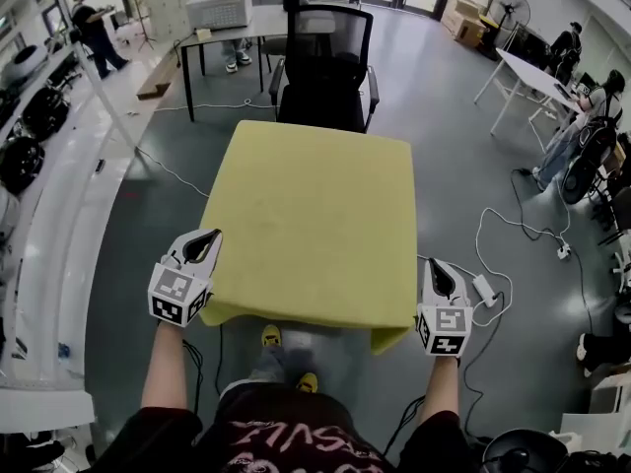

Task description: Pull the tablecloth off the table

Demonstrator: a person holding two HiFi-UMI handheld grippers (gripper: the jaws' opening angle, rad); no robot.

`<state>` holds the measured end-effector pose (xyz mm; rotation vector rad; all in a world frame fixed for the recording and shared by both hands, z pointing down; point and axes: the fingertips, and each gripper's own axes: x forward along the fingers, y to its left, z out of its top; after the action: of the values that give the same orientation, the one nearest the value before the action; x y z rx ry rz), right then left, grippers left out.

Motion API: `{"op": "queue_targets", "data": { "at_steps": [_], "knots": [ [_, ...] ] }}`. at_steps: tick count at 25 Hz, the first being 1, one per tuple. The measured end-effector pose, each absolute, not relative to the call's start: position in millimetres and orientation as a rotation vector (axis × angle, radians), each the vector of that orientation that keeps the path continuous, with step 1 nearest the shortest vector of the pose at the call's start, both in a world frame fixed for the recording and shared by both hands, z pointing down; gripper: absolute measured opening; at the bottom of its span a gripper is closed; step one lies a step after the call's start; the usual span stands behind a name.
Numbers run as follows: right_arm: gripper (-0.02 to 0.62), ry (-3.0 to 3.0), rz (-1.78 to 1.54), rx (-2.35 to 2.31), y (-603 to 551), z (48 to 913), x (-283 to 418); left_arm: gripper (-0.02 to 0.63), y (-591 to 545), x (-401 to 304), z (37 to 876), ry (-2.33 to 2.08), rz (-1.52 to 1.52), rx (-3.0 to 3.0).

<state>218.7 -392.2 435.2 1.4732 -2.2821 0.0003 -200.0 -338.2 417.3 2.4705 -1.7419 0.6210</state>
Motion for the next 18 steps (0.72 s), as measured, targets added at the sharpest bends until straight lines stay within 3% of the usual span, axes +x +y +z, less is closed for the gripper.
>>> {"op": "queue_targets", "data": {
  "at_steps": [18],
  "knots": [
    [0.012, -2.056, -0.055, 1.251, -473, 497, 133, 0.006, -463, -288, 488, -1.501, 0.766, 2.544]
  ]
}}
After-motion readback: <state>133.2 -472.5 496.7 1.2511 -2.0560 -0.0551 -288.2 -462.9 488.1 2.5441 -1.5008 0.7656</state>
